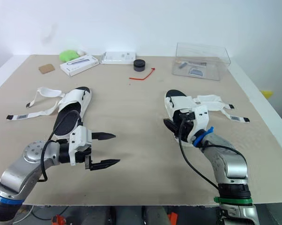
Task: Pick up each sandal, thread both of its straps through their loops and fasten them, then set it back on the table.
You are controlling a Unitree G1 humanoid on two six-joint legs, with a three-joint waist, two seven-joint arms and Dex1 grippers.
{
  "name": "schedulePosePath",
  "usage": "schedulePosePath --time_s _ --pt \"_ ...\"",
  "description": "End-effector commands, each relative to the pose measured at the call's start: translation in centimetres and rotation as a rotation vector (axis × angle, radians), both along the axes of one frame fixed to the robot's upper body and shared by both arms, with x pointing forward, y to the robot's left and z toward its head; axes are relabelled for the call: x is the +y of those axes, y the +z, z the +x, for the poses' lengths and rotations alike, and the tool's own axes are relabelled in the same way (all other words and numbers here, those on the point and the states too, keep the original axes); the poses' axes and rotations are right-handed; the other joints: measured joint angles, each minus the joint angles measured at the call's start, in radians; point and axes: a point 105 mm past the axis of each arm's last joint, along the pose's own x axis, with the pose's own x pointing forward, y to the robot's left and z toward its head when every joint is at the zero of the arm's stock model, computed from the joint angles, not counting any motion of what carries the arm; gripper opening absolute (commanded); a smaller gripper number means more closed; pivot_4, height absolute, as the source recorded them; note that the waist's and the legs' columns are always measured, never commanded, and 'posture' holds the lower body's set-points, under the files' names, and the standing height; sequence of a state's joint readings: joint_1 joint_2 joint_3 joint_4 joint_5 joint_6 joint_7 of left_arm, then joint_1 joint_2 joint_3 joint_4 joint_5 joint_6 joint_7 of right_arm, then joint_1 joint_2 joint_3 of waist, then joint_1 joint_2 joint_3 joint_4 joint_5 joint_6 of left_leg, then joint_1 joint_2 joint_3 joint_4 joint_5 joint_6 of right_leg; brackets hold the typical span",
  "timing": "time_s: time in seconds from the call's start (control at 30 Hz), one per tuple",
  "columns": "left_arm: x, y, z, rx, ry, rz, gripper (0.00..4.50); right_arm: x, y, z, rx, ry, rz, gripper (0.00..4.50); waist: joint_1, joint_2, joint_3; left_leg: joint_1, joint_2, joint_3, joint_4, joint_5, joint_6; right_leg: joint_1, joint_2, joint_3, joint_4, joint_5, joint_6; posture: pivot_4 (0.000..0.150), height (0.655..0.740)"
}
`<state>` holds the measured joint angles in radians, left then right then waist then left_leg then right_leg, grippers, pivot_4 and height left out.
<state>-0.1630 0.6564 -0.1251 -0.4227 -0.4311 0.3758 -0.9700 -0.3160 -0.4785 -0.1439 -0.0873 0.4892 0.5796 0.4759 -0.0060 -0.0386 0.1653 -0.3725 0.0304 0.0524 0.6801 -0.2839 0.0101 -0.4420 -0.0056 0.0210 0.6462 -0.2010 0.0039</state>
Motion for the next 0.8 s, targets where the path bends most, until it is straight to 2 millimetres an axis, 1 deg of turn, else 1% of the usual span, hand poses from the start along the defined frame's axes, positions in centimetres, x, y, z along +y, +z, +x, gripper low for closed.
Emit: schedulePosePath --time_s 0.03,0.37,0.43,0.47,0.5,0.53,0.57,0.6,0.67,0.7,0.73,0.77,0.8 --pt "-0.3 0.6 -0.5 -0.04 -0.003 -0.009 4.48 -0.3 1.3 1.0 -0.061 -0.033 -0.028 4.5 0.0 0.0 0.0 0.0 0.0 0.0 0.0 0.0 0.0 0.0 0.0 0.0 0.0 0.0 0.0 0.15 0.74" --pt "-0.5 0.2 -0.9 -0.036 0.026 -0.019 4.48 0.8 1.9 2.8 -0.089 -0.025 -0.032 4.5 -0.014 0.0 0.0 0.0 -0.001 0.0 0.0 0.0 0.0 0.0 -0.001 0.0 0.0 0.001 -0.001 0.15 0.74" --pt "-0.5 0.1 -1.0 -0.033 0.03 -0.021 4.5 0.9 2.1 3.1 -0.099 -0.032 -0.023 3.95 -0.015 0.0 0.0 0.0 0.0 0.0 0.0 0.0 0.0 0.0 -0.001 0.0 0.0 0.001 -0.001 0.15 0.74" --pt "-0.5 0.1 -1.0 -0.032 0.032 -0.021 4.5 0.9 2.2 3.2 -0.101 -0.035 -0.018 3.82 -0.015 0.0 0.0 0.0 0.0 0.0 0.0 0.0 0.0 0.0 -0.001 0.0 0.0 0.001 -0.001 0.15 0.74" --pt "-0.5 0.0 -1.0 -0.031 0.035 -0.021 4.5 0.9 2.2 3.2 -0.105 -0.033 -0.018 3.25 -0.015 0.0 0.0 0.0 0.0 0.0 0.0 0.0 0.0 0.0 -0.001 0.0 0.0 0.001 -0.001 0.15 0.74" --pt "-0.5 -0.1 -1.0 -0.03 0.039 -0.019 4.5 1.0 2.3 3.3 -0.109 -0.03 -0.021 2.95 -0.015 0.0 0.0 0.0 0.0 0.0 0.0 0.0 0.0 0.0 -0.001 0.0 0.0 0.001 -0.001 0.15 0.74" --pt "-0.5 -0.1 -0.9 -0.03 0.042 -0.018 4.5 1.0 2.3 3.3 -0.11 -0.03 -0.022 2.49 -0.015 0.0 0.0 0.0 0.0 0.0 0.0 0.0 0.0 0.0 -0.001 0.0 0.0 0.001 -0.001 0.15 0.74" --pt "-0.5 -0.1 -0.9 -0.031 0.043 -0.018 4.5 1.0 2.3 3.3 -0.111 -0.029 -0.022 2.22 -0.015 0.0 0.0 0.0 0.0 0.0 0.0 0.0 0.0 0.0 -0.001 0.0 0.0 0.001 -0.001 0.15 0.74" --pt "-0.5 -0.1 -0.9 -0.033 0.045 -0.019 4.5 1.0 2.3 3.3 -0.11 -0.028 -0.021 1.18 -0.015 0.0 0.0 0.0 0.0 0.0 0.0 0.0 0.0 0.0 -0.001 0.0 0.0 0.001 -0.001 0.15 0.74" --pt "-0.5 -0.1 -0.8 -0.034 0.046 -0.019 4.5 1.1 2.3 3.3 -0.108 -0.023 -0.022 0.79 -0.015 0.0 0.0 0.0 0.0 0.0 0.0 0.0 0.0 0.0 -0.001 0.0 0.0 0.001 -0.001 0.15 0.74" --pt "-0.5 -0.1 -0.8 -0.034 0.048 -0.02 4.5 1.1 2.3 3.3 -0.105 -0.018 -0.024 0.29 -0.015 0.0 0.0 0.0 0.0 0.0 0.0 0.0 0.0 0.0 -0.001 0.0 0.0 0.001 -0.001 0.15 0.74" --pt "-0.4 0.0 -0.7 -0.035 0.049 -0.021 4.5 1.2 2.3 3.2 -0.101 -0.011 -0.026 0.03 -0.015 0.0 0.0 0.0 0.0 0.0 0.0 0.0 0.0 0.0 -0.001 0.0 0.0 0.001 -0.001 0.15 0.74" --pt "-0.4 0.0 -0.7 -0.035 0.053 -0.023 4.5 1.3 2.3 3.1 -0.098 0.001 -0.029 0.03 -0.015 0.0 0.0 0.0 0.0 0.0 0.0 0.0 0.0 0.0 -0.001 0.0 0.0 0.001 -0.002 0.15 0.74"
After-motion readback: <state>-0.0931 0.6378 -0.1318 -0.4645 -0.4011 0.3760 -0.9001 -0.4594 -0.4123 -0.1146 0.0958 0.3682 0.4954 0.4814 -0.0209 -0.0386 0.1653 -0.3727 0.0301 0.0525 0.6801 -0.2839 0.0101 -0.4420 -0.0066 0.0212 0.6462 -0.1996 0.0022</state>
